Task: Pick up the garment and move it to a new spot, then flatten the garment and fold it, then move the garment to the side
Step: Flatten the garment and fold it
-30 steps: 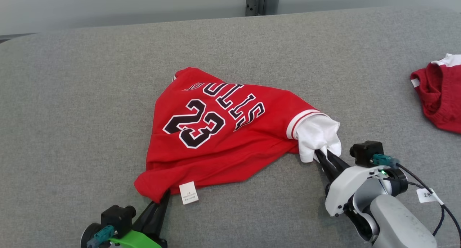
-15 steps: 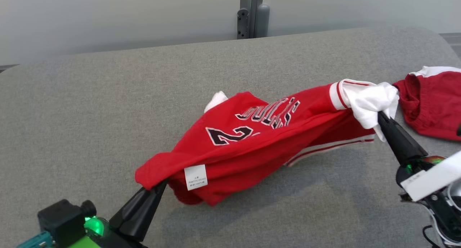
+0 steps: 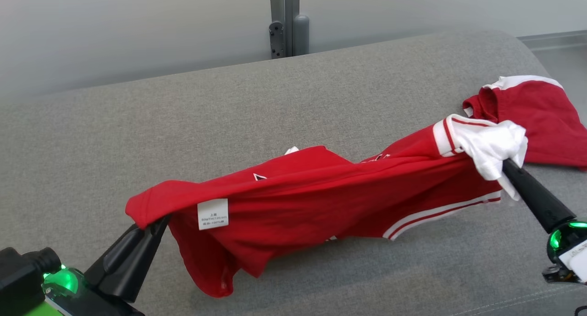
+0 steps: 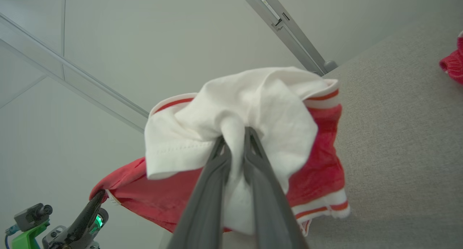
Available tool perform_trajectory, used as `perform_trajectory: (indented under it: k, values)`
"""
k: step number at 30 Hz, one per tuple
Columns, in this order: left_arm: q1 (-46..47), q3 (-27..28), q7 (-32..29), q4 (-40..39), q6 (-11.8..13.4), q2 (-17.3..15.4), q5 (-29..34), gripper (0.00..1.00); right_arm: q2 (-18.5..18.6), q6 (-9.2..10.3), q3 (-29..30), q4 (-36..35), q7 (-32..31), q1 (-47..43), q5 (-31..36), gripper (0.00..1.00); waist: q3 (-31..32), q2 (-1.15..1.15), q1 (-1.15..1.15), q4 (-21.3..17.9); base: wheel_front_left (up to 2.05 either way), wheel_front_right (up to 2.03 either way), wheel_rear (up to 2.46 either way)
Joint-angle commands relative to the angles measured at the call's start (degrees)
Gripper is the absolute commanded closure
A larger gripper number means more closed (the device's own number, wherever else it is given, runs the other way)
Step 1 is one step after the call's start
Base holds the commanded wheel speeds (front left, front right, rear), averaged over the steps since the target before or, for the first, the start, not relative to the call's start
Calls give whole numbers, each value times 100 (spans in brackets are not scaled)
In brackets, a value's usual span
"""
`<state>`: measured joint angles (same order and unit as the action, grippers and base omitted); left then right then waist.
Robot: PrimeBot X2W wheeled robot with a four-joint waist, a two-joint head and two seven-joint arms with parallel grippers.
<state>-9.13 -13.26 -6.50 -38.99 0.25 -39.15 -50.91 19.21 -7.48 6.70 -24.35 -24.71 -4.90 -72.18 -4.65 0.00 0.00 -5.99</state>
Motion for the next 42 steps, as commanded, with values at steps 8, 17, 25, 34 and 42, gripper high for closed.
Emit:
perform_trajectory:
  k: [8, 17, 25, 34, 42]
  values:
    - [604, 547, -370, -100, -37, -498, -334, 100, 208, -2, 669, -235, -547, 404, -800, 100, -398, 0, 0, -160, 0, 0, 0]
    - [1689, 1071, -796, 463, -120, -959, -792, 100, 465, 6, 1172, 247, -962, 1262, -1426, 100, -919, 0, 0, -200, 0, 0, 0]
    - [3346, 759, -1031, 1351, -313, -909, -704, 100, 112, 9, 654, 1073, -831, 2708, -819, 100, -1626, 0, 0, -216, 0, 0, 0]
    - [7021, 53, -694, 3776, -115, 1, 479, 100, -1280, 10, 810, 3551, -442, 6570, 1561, 100, -2767, 0, 0, -65, 0, 0, 0]
    - [9469, -111, 982, 6166, -67, 728, 1585, 100, -1519, 43, 1102, 5056, 964, 9078, 2741, 100, -3328, 0, 0, 18, 0, 0, 0]
